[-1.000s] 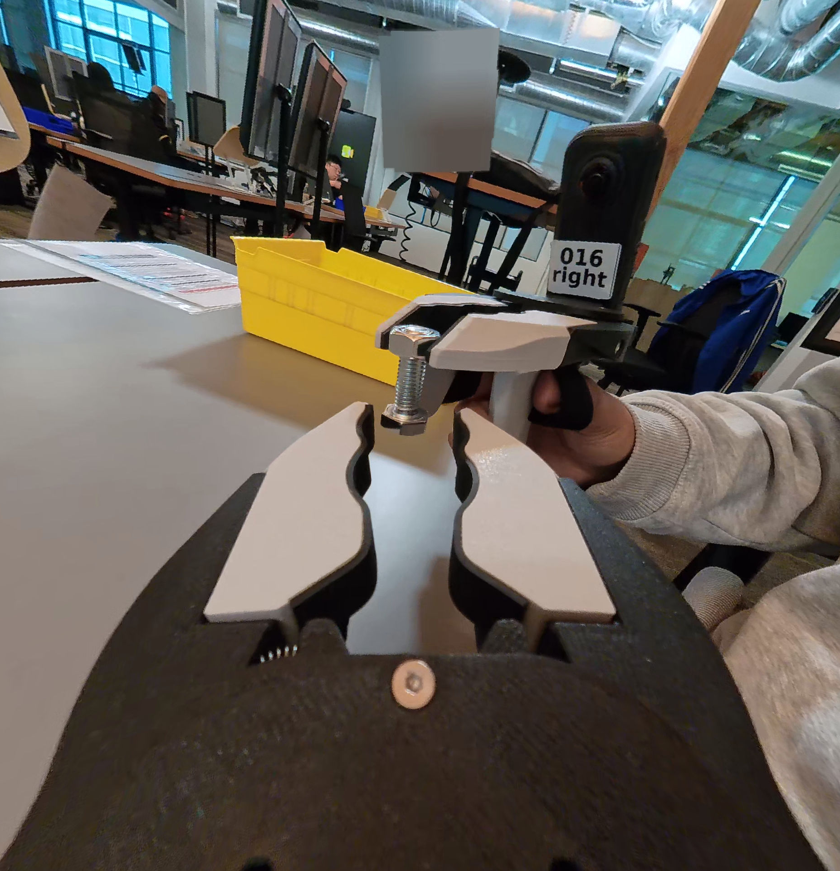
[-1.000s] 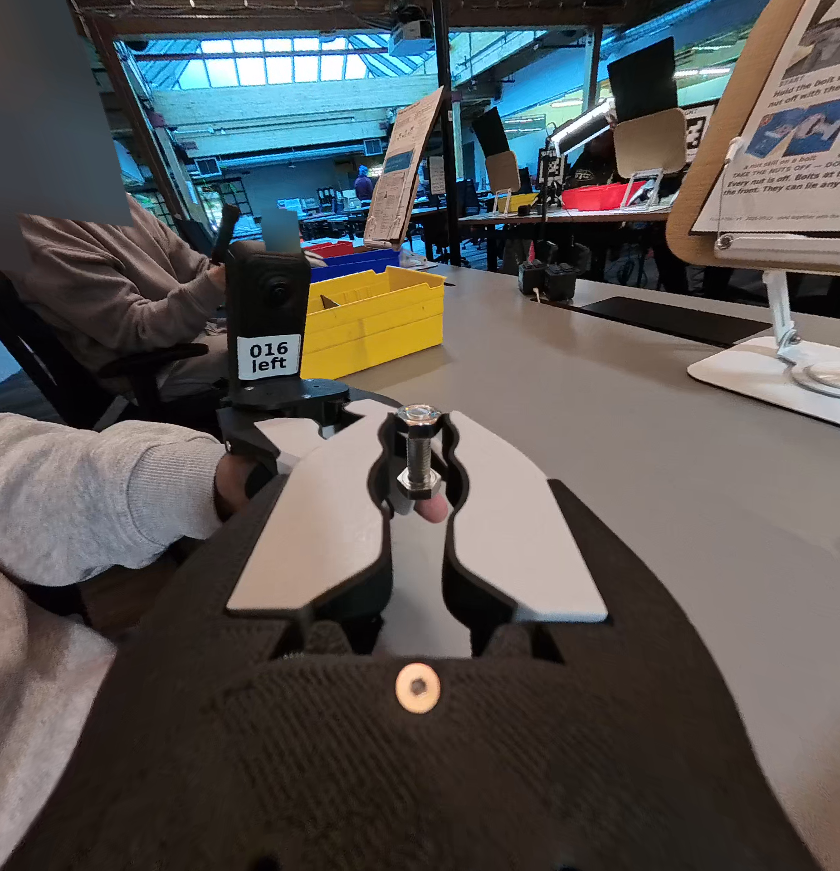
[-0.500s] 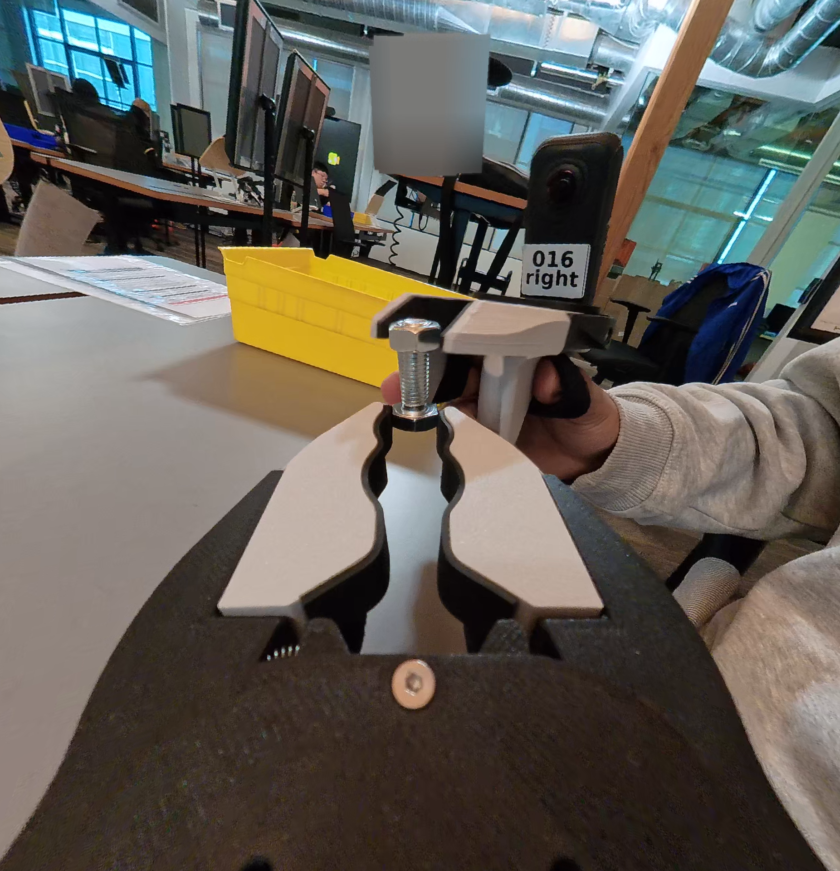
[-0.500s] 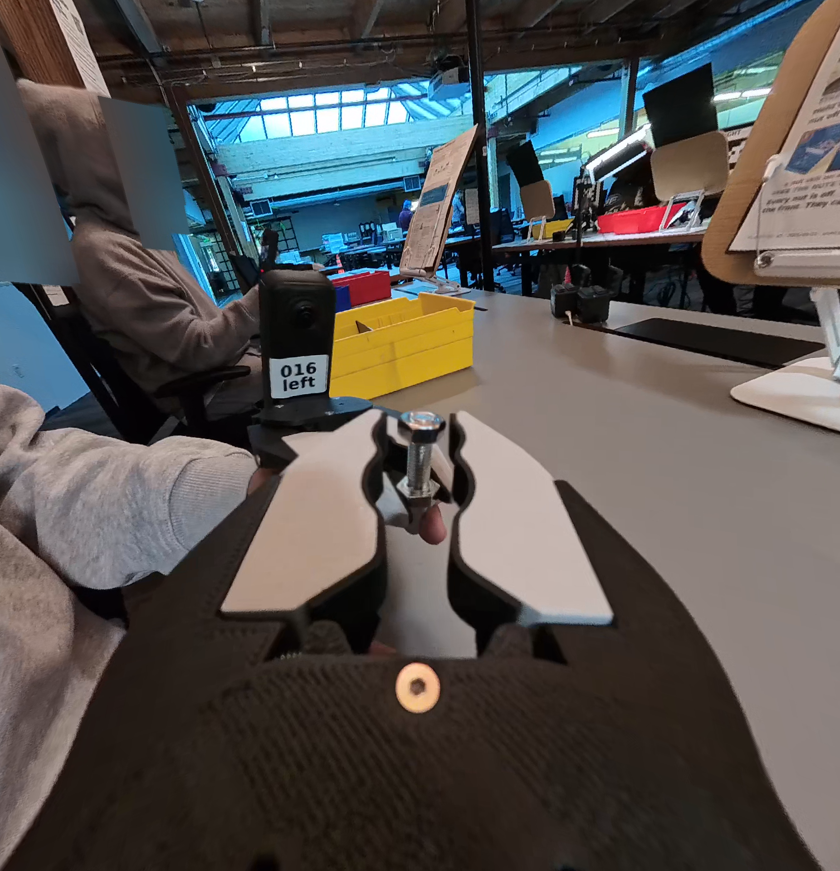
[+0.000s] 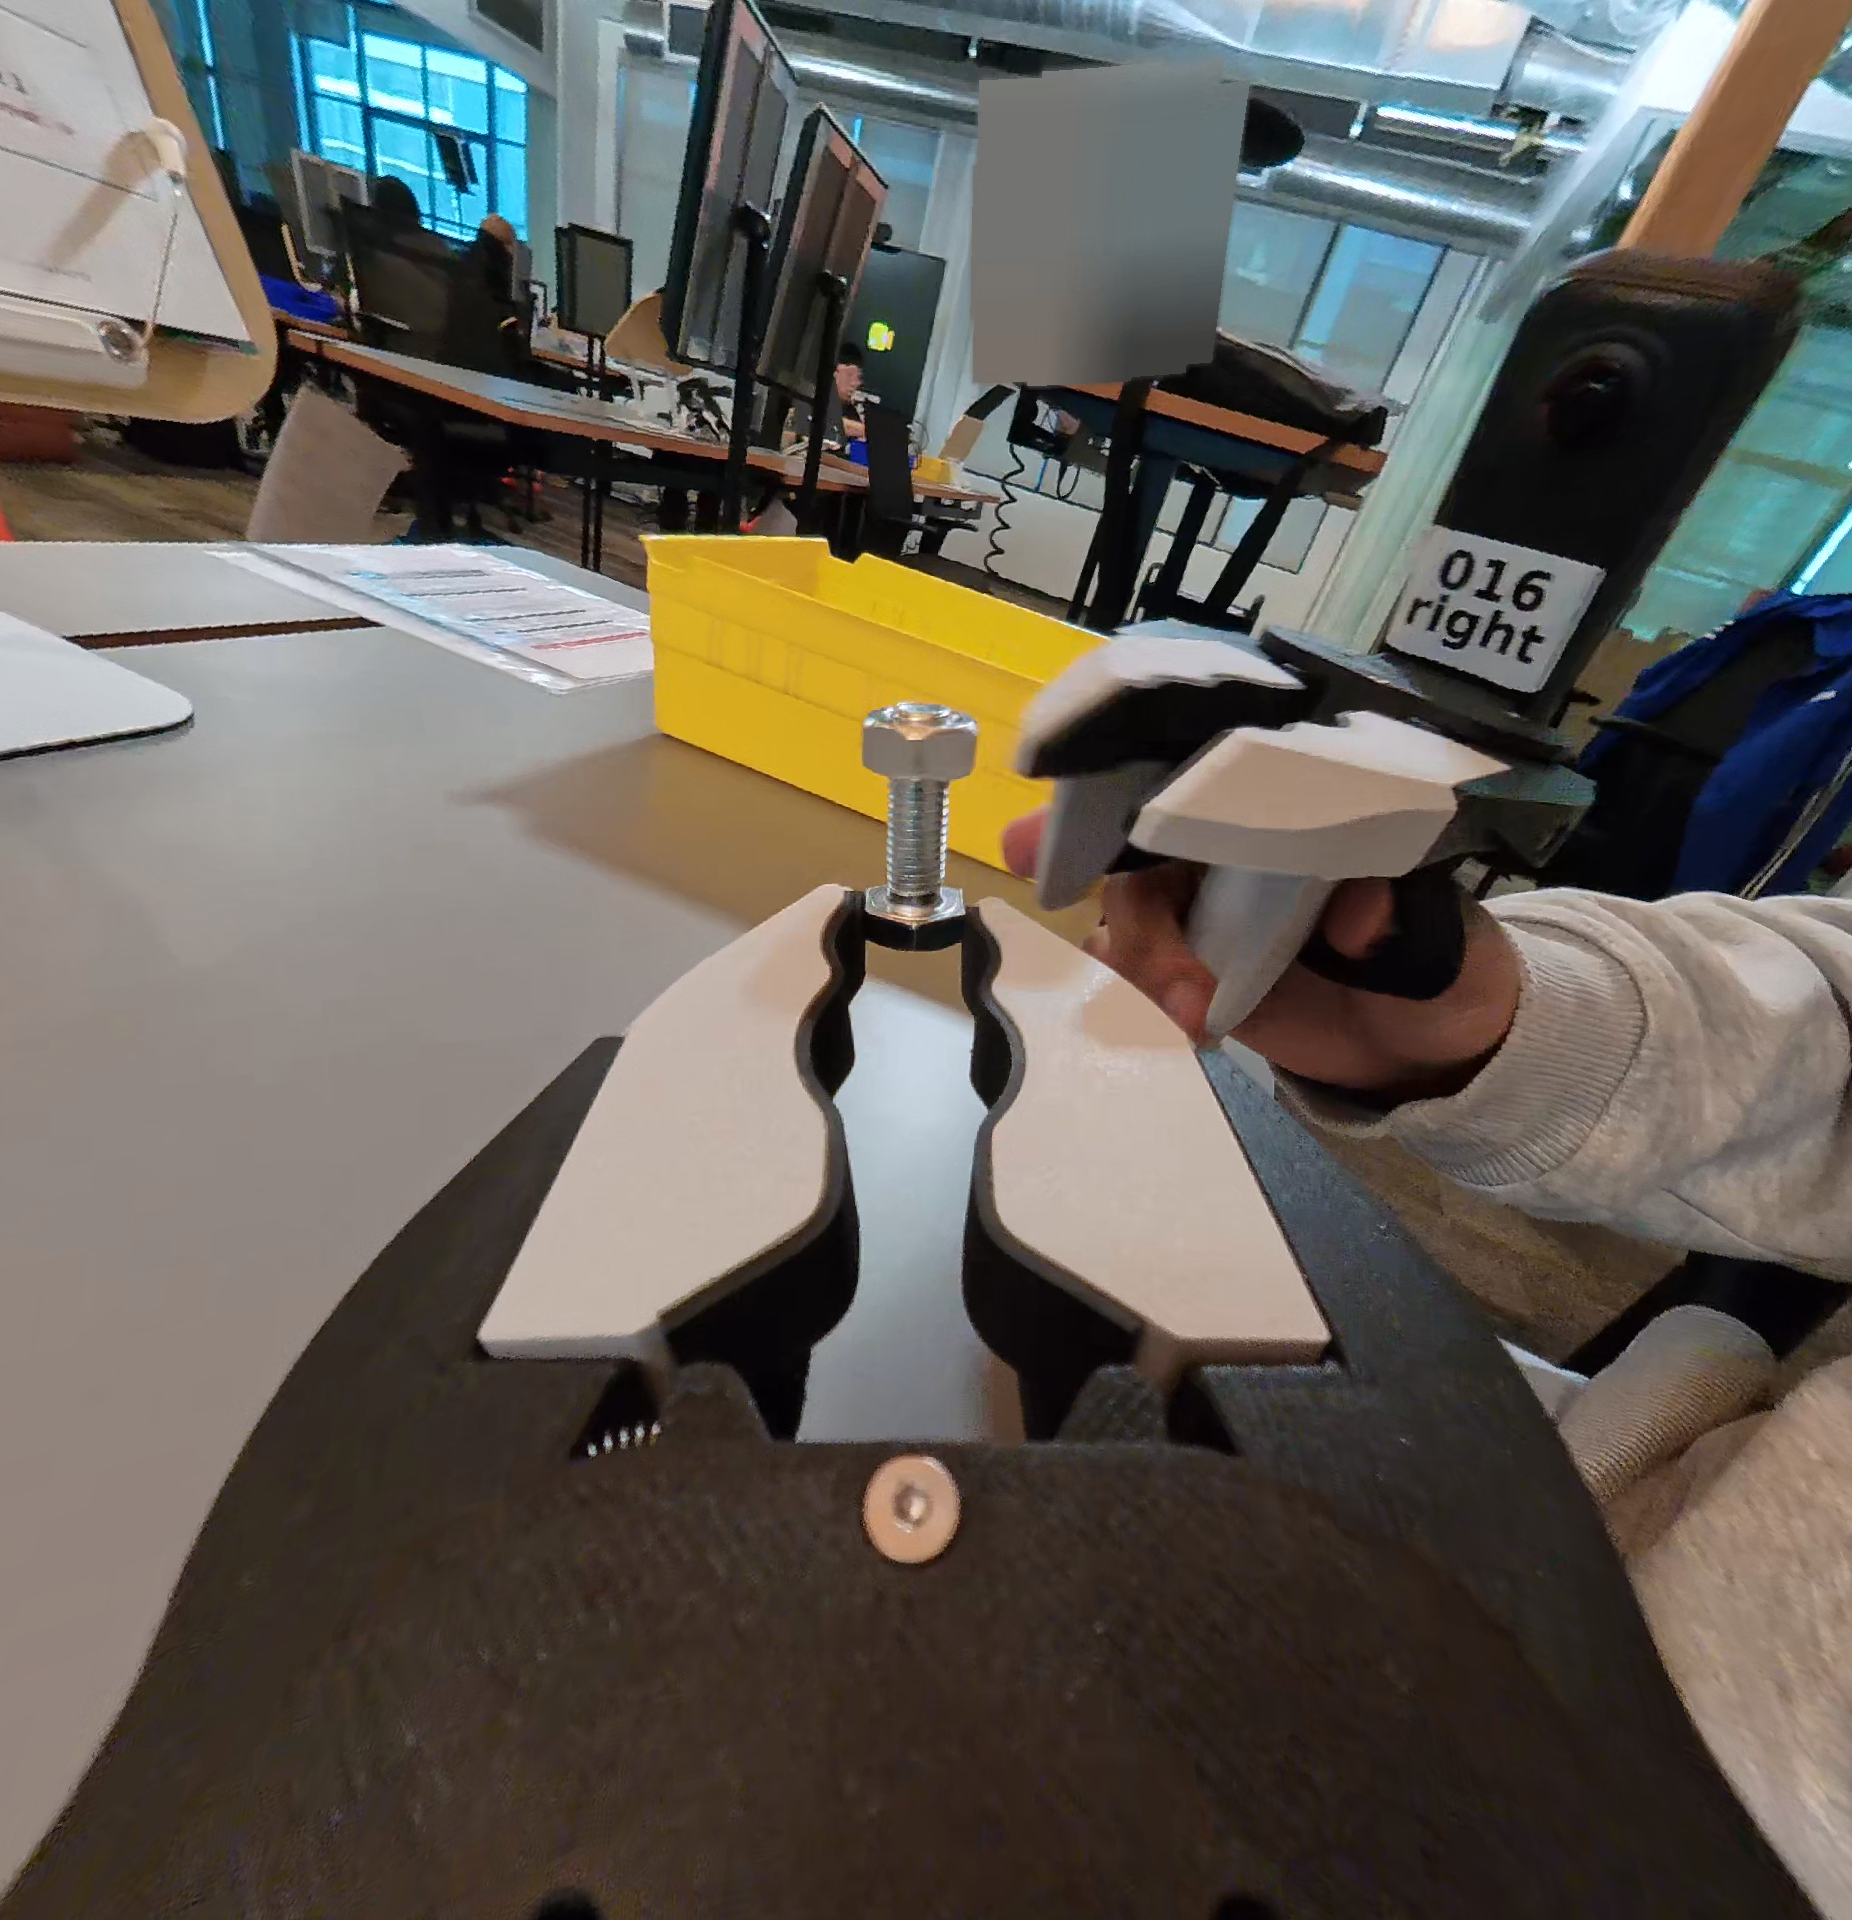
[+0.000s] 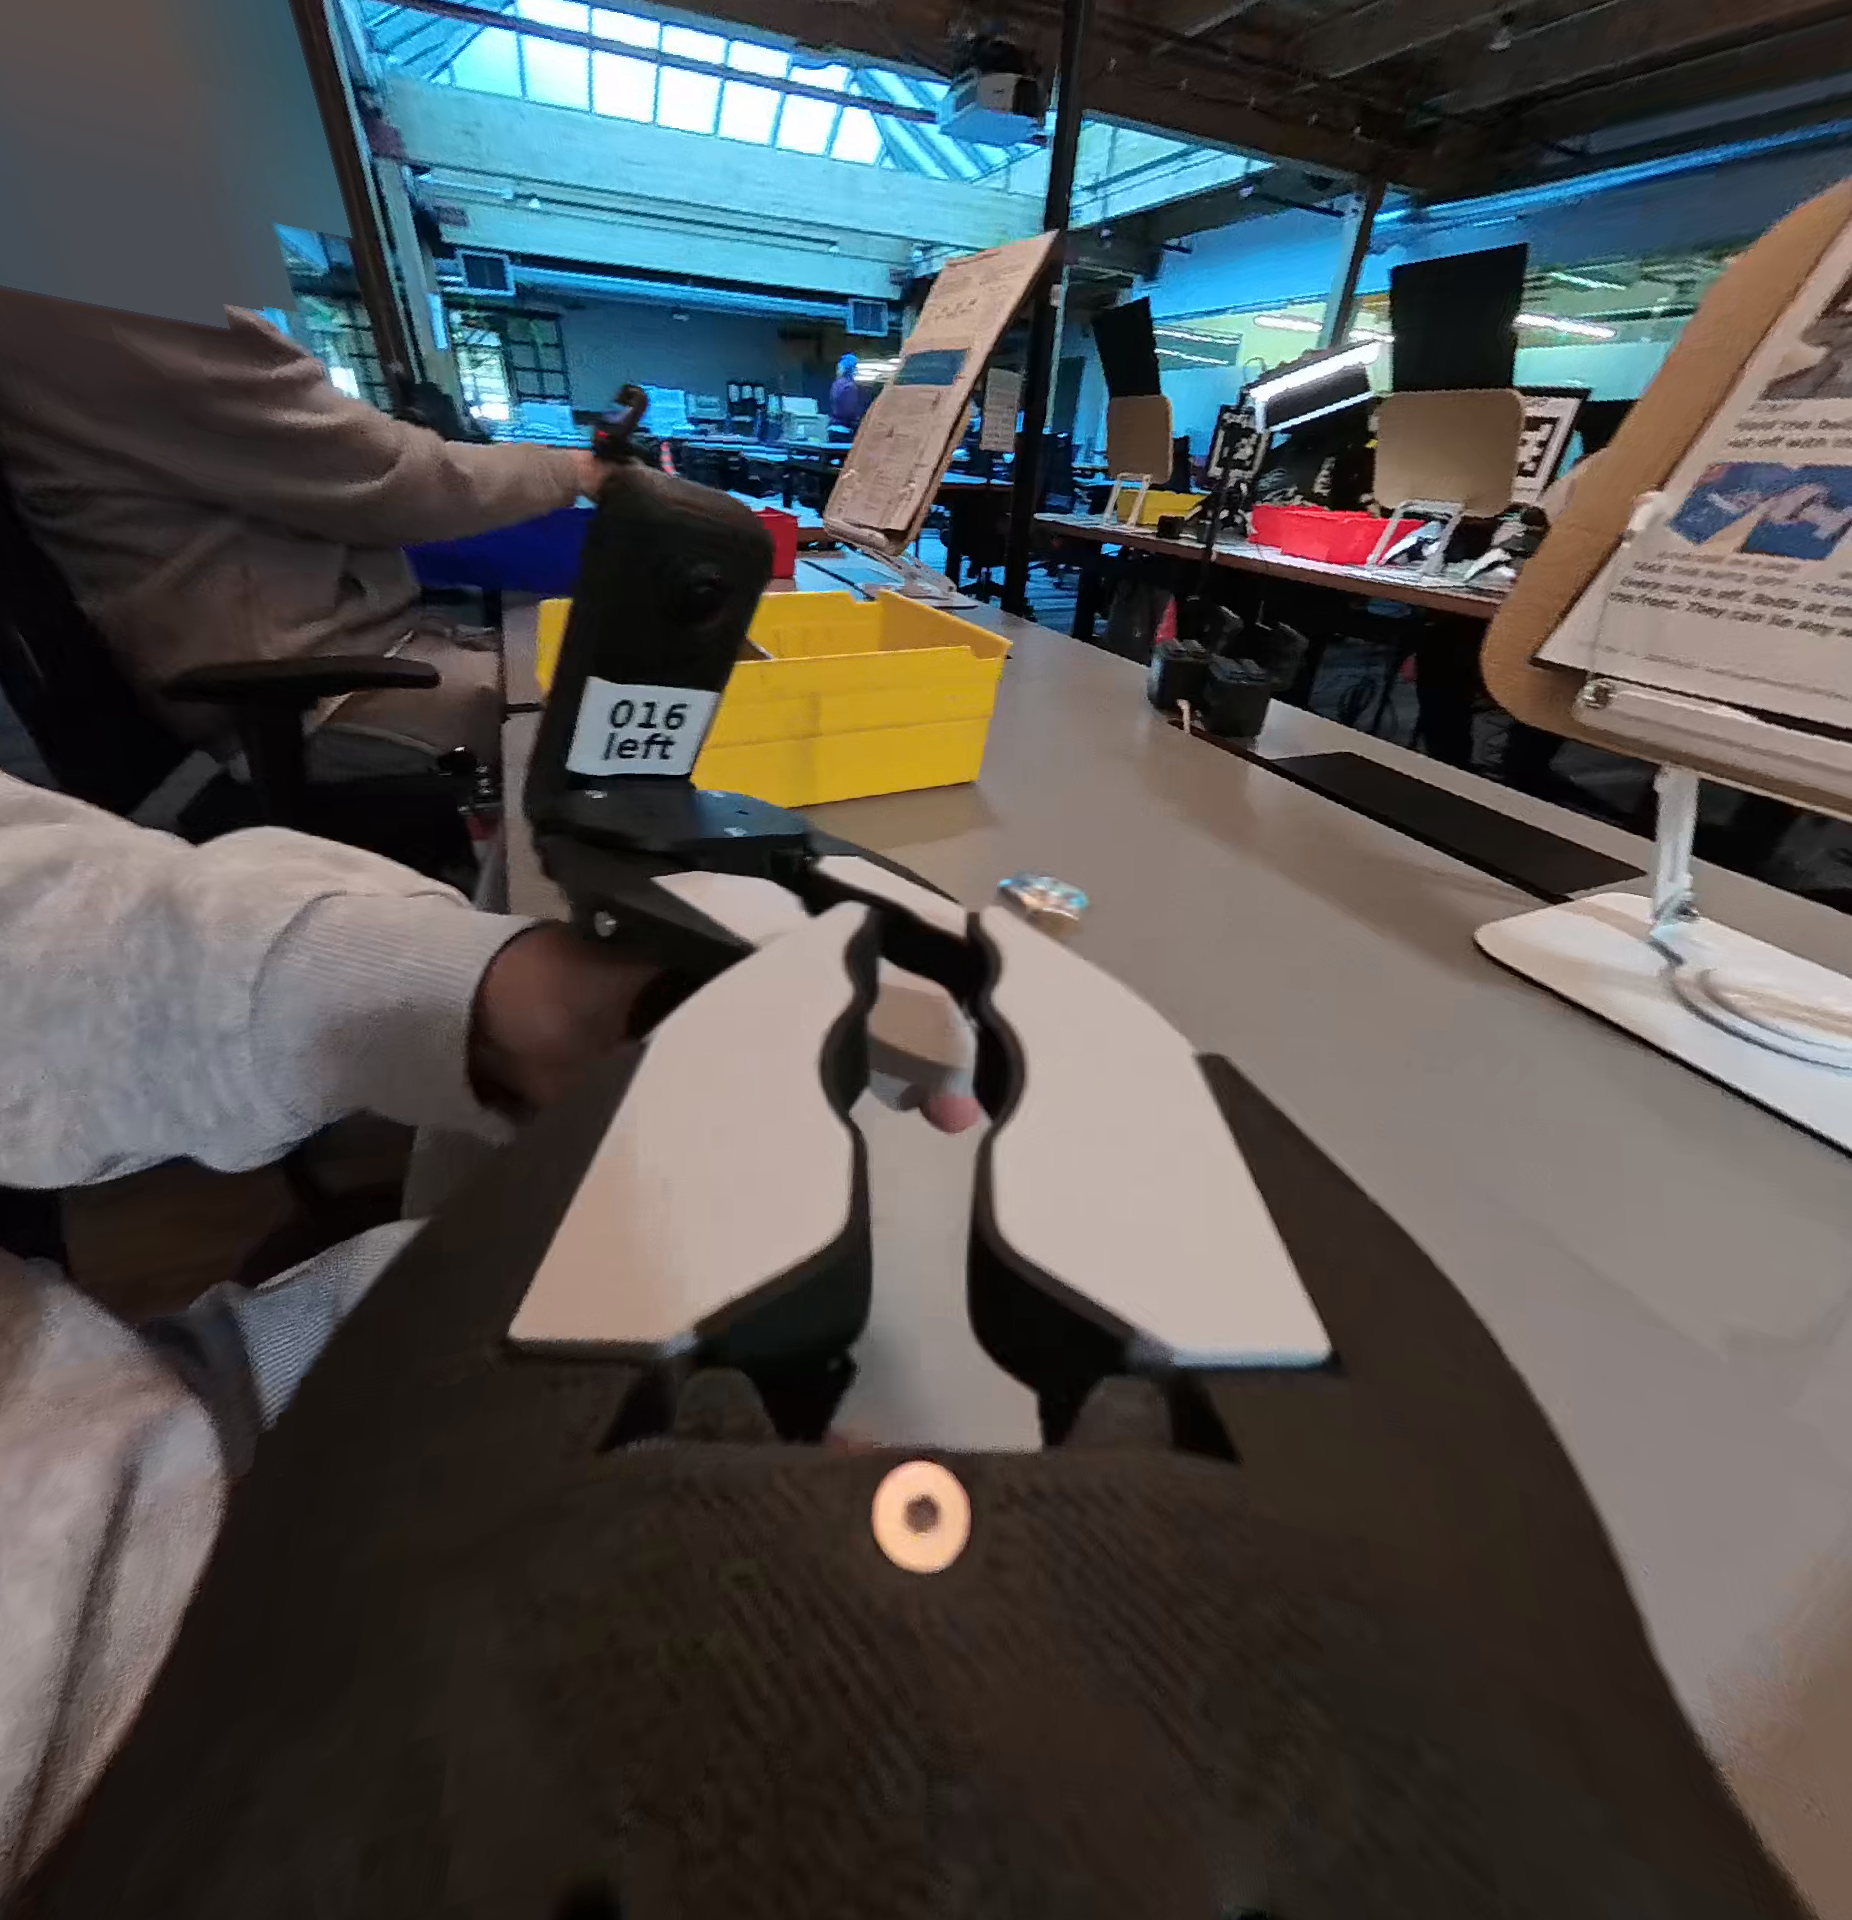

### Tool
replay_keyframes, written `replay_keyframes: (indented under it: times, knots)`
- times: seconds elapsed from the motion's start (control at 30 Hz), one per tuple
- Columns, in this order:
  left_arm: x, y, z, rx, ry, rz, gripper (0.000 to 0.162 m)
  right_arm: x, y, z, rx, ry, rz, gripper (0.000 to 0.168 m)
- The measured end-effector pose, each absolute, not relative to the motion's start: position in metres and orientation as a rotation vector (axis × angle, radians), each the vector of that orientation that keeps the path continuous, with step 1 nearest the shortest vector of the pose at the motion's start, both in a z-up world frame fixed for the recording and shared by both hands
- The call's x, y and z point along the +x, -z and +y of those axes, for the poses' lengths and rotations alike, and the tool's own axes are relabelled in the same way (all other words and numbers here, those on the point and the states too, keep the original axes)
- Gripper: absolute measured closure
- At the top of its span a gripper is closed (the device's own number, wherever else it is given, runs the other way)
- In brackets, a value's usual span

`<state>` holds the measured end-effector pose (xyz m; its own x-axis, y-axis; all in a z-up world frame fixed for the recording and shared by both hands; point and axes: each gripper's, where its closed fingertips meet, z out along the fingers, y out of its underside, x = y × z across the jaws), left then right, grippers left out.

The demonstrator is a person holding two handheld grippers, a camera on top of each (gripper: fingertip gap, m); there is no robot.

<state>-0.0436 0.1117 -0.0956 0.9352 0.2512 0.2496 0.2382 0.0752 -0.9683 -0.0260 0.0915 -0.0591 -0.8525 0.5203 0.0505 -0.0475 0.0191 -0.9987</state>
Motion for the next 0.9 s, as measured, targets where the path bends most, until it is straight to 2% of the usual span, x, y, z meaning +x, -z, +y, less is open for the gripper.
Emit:
replay_keyframes:
  times: [0.1,0.27,0.4,0.6,0.9]
  knots:
    - [-0.045,0.096,0.111,-1.508,-0.008,-0.408,0.144,-0.024,0.053,0.092,-0.47,-1.879,-1.865,0.154]
    - [-0.039,0.098,0.115,-1.537,-0.034,-0.357,0.143,-0.033,0.05,0.097,-0.489,-1.848,-1.765,0.121]
    - [-0.034,0.099,0.118,-1.551,-0.044,-0.326,0.144,-0.038,0.054,0.097,-0.543,-1.859,-1.778,0.11]
    - [-0.035,0.098,0.117,-1.545,-0.038,-0.327,0.144,-0.037,0.057,0.094,-0.581,-1.919,-1.799,0.108]
    - [-0.035,0.098,0.117,-1.54,-0.031,-0.329,0.144,-0.034,0.06,0.091,-0.593,-1.95,-1.847,0.115]
